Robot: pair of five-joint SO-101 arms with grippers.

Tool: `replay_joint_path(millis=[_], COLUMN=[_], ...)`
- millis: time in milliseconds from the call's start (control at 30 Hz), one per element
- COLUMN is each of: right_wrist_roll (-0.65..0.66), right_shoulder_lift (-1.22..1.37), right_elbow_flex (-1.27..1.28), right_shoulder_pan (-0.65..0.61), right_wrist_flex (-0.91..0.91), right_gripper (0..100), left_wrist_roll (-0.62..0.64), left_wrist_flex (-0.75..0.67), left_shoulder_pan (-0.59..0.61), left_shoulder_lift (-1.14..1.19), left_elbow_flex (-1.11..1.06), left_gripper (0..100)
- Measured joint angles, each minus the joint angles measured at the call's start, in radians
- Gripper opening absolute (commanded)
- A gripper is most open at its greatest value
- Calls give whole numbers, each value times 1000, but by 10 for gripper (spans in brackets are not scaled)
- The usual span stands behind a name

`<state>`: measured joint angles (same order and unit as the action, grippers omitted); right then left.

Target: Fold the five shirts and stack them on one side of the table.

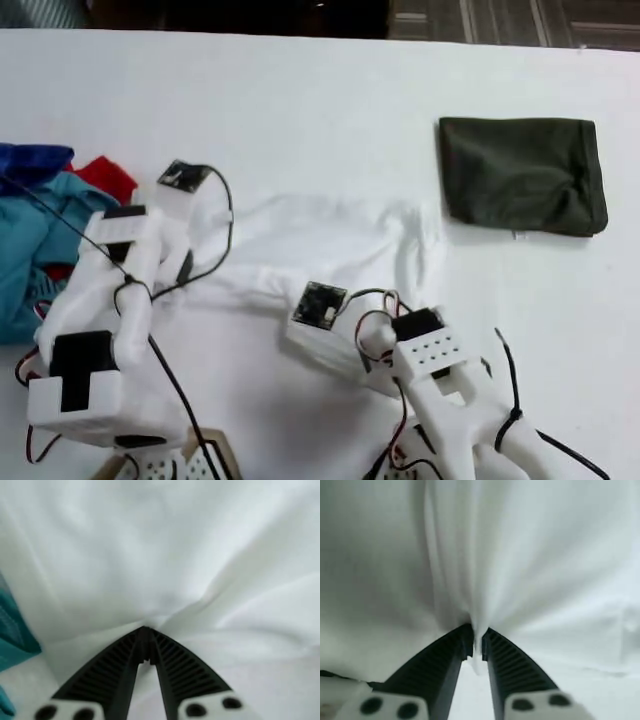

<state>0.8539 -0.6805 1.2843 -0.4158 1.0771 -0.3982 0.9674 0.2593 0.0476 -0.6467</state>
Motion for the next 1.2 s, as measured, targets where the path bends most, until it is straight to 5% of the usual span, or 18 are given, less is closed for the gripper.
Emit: replay_joint_path(millis=[267,600,1100,1200], right_wrist_roll=[2,3,48,41], right_shoulder_lift=[2,3,3,3], right_elbow_flex=[-32,-209,-328,-333], right_shoulder_pan=[14,180,175,94], right_wrist_flex=[25,172,344,362], right_gripper=[24,104,109,110], left_wrist_roll=[-2,-2,-2,-2], left_wrist_flex=[48,123,63,11], left_shoulder_pan=[0,6,6,8], left_shoulder_lift=[-3,-2,-2,-2], left_elbow_flex=[34,100,80,41], left_gripper=[26,26,26,26])
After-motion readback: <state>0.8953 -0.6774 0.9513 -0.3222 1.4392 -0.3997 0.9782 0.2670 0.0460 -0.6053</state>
